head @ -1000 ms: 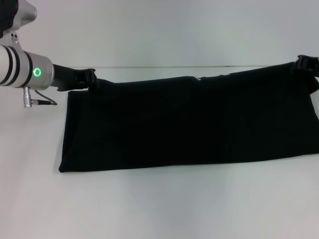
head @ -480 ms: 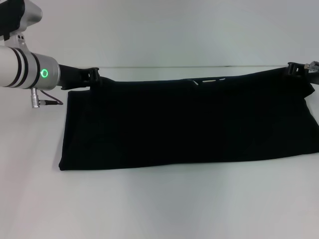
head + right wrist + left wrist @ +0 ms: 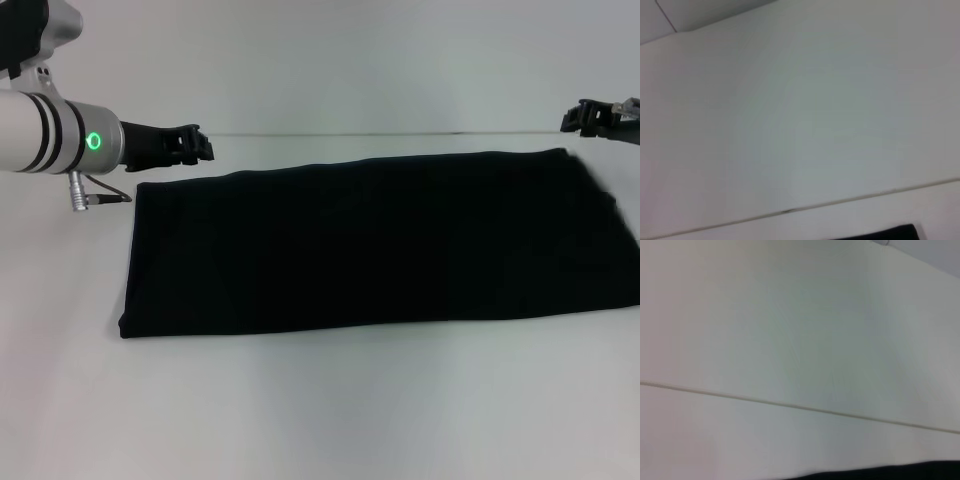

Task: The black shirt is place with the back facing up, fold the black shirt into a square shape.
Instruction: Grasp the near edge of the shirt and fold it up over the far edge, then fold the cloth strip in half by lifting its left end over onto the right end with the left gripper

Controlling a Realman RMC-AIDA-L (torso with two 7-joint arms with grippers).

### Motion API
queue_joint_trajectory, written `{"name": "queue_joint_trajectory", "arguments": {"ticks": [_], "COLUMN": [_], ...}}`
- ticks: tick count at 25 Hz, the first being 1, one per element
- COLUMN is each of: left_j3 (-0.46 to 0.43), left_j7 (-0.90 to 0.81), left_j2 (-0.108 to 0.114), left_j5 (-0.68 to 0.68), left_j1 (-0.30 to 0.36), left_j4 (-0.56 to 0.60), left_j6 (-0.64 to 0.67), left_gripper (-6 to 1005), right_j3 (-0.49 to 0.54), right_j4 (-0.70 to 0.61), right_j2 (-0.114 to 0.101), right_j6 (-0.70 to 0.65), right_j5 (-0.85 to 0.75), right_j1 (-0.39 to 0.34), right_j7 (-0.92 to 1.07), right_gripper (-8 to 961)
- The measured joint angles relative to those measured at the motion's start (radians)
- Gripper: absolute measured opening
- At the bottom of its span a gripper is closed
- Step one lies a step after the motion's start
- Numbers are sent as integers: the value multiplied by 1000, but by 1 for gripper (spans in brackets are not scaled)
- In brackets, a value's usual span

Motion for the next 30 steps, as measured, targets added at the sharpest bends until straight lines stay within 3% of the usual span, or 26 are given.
{"name": "queue_joint_trajectory", "arguments": {"ticks": [2,6,7,9,10,12,15,17,19,25,30], "left_j3": [0,1,1,-3,-5,-40,-172,-268,-324,-413,-493], "left_j7": [1,0,0,-2,-2,-2,5,11,15,-4,-32], "left_j2": [-1,-1,0,8,12,40,81,92,90,64,59], "left_j5": [-11,-48,-52,-90,-101,-151,-166,-158,-154,-127,-114], "left_j1": [0,4,6,33,41,72,109,145,186,294,336], "left_j4": [1,19,24,66,74,84,51,34,32,16,4], "left_j6": [-1,26,34,117,138,265,460,592,670,714,715], "left_gripper": [29,268,315,410,457,499,562,584,585,588,589], "right_j3": [0,0,2,4,6,4,1,4,10,8,3], "right_j4": [-4,-16,-36,-48,-68,-102,-126,-131,-135,-143,-140], "right_j2": [-5,-20,-34,-42,-55,-84,-133,-160,-177,-185,-185], "right_j6": [-6,-43,-106,-145,-207,-323,-464,-528,-560,-575,-563], "right_j5": [0,0,2,3,3,1,-4,-2,0,-4,-8], "right_j1": [3,6,7,7,8,10,16,19,18,4,3], "right_j7": [2,5,7,9,17,48,99,112,114,119,115], "right_gripper": [177,309,337,393,420,476,476,476,476,476,476]}}
